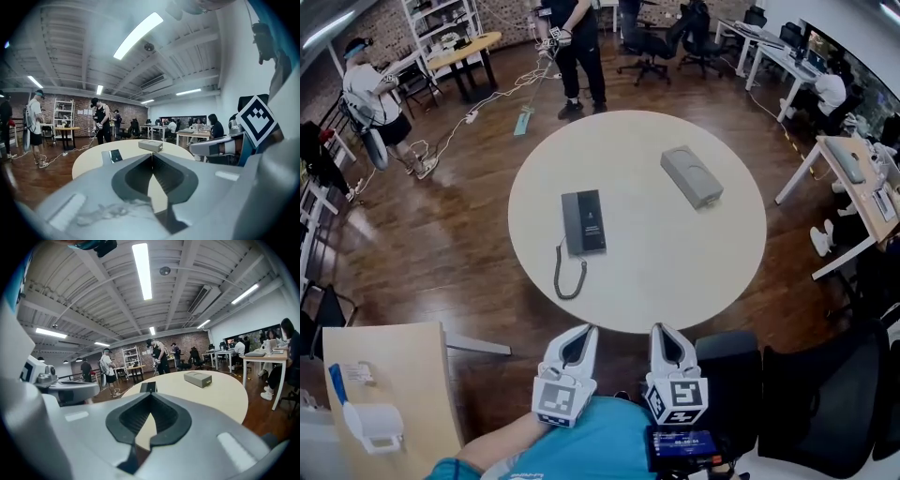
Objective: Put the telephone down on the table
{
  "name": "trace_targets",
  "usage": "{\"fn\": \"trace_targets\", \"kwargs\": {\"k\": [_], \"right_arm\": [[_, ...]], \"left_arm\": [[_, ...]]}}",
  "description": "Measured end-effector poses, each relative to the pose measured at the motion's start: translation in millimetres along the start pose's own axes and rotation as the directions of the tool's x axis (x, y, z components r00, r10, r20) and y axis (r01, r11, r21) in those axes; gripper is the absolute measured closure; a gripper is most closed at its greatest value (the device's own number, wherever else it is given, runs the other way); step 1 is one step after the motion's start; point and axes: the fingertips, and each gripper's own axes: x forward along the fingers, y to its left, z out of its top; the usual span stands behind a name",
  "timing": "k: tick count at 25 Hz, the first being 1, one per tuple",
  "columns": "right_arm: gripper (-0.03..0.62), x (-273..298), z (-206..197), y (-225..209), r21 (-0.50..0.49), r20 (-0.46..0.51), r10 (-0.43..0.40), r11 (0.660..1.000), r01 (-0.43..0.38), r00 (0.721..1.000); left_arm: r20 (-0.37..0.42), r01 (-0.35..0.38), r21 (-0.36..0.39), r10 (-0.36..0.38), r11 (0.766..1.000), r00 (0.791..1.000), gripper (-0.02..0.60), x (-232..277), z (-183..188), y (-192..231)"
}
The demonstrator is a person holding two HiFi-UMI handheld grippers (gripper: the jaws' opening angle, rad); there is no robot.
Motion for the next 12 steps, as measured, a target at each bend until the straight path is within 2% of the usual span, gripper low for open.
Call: {"fn": "trace_targets", "kwargs": {"k": [6,12], "right_arm": [[0.602,68,18,11,-0.046,-0.037,-0.01,0.999,0.008,0.999],[0.602,126,64,23,-0.141,-0.02,-0.024,0.99,0.021,1.0]], "left_arm": [[-0.036,-0.016,-0.048,0.014,0.999,0.999,0.571,47,-5,67],[-0.028,-0.041,-0.084,0.039,0.996,0.999,0.569,81,2,132]]}}
